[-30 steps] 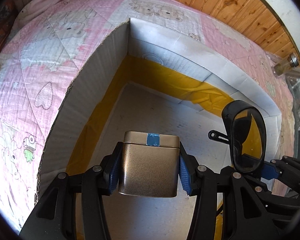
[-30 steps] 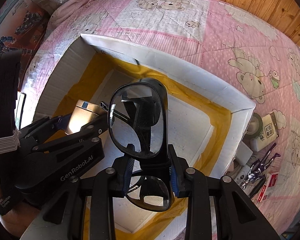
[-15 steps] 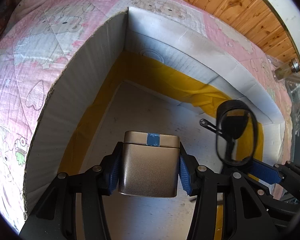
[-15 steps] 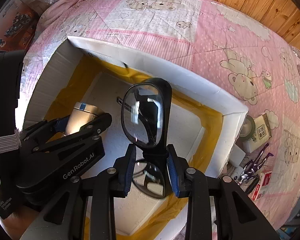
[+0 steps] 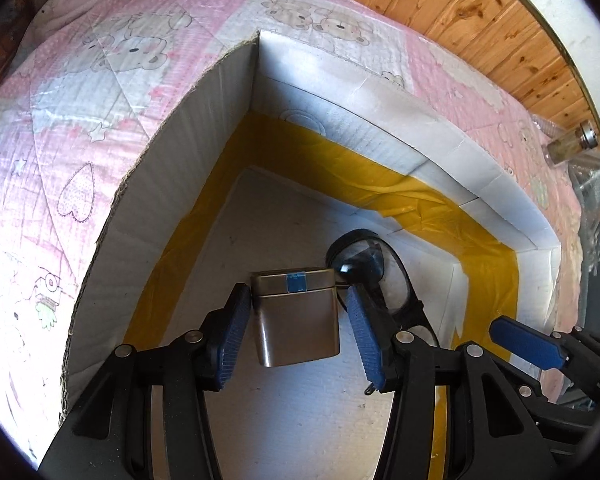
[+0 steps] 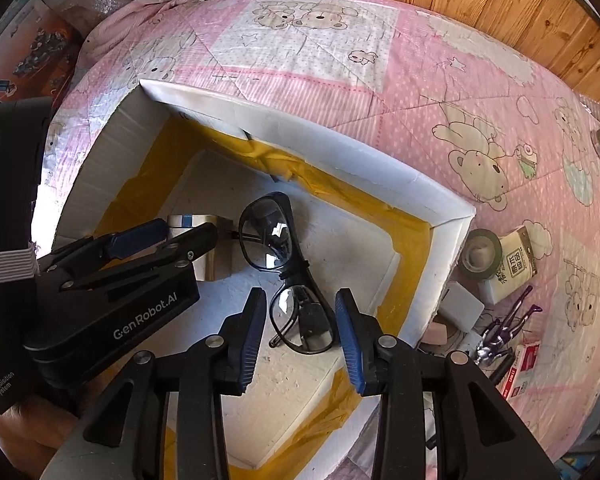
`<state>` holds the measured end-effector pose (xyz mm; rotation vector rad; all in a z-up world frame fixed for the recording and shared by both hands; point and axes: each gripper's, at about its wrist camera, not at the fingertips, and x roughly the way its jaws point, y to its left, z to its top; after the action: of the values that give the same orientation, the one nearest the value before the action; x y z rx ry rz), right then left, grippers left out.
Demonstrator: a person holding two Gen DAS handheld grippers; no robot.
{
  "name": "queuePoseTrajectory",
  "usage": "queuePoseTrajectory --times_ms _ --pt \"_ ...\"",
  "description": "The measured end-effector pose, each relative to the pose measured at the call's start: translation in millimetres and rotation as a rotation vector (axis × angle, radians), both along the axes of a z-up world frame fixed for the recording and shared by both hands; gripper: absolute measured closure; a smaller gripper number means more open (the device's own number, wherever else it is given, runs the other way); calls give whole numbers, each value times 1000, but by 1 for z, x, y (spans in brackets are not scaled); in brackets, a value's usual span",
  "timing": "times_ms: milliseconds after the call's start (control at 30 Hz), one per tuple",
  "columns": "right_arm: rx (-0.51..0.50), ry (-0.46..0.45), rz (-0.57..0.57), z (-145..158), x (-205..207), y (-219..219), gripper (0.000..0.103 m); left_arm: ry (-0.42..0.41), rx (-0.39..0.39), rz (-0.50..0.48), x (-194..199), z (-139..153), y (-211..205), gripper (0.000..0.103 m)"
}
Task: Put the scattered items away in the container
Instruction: 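Lower and release the tin with the left tool while the right tool releases the eyeglasses, then withdraw both open tools from the box back toward the scattered items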
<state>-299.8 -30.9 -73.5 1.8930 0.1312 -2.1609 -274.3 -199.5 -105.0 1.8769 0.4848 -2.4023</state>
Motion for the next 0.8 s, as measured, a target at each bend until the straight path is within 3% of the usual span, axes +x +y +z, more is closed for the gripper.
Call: queuePoseTrajectory --times_ms 233,800 --pt "-75 33 16 14 13 15 61 50 -61 -11 16 26 6 50" --pt "-209 274 210 60 92 27 59 156 -151 -31 81 81 38 50"
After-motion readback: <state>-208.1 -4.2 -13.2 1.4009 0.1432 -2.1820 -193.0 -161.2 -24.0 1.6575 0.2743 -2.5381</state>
